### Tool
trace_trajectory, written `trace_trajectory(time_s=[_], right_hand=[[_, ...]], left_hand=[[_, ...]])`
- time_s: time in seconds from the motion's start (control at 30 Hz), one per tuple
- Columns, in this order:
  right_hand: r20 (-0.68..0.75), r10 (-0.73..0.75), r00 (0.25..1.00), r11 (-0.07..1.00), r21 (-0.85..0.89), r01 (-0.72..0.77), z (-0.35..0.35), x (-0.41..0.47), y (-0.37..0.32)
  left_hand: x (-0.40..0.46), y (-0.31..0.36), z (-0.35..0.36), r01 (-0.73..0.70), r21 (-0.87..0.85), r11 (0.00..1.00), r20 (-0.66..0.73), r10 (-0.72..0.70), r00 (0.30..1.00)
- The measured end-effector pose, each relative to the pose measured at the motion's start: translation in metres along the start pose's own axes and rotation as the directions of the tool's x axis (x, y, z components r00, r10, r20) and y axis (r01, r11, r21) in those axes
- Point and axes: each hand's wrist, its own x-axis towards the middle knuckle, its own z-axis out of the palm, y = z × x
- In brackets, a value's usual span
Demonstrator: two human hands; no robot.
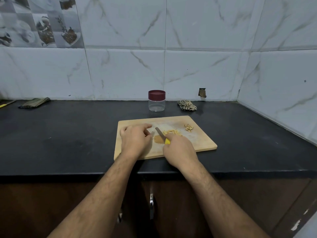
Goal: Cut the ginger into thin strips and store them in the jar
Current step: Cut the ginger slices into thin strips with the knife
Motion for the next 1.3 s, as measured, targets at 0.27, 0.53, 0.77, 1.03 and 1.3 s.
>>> trace_trajectory(time_s=[0.27,0.53,0.77,1.03,1.3], right_hand=[[-0.049,0.126,0.991,0.863,0.498,-0.085,0.004,0.001,0.027],[-0.025,0.141,0.99,0.813,0.573,-0.101,0.006,0.005,0.03],[-0.059,0.127,0.99,0.845,0.53,-0.076,0.011,0.006,0.03],[-0.092,0.024,0.995,0.93,0.367,0.012,0.011,0.005,0.024],[-0.201,-0.02,0.979,0.959,0.272,0.075,0.023,0.01,0.013]], left_hand=[[0.003,0.003,0.005,-0.095,0.191,0.977,0.074,0.082,0.994],[0.003,0.011,0.0,-0.121,0.194,0.974,0.112,0.101,0.989],[0.005,0.008,-0.007,-0.124,0.14,0.982,0.16,0.101,0.982],[0.025,-0.034,-0.03,0.113,0.059,0.992,-0.1,-0.107,0.989],[0.033,-0.051,-0.032,0.228,0.022,0.973,-0.149,-0.222,0.964]])
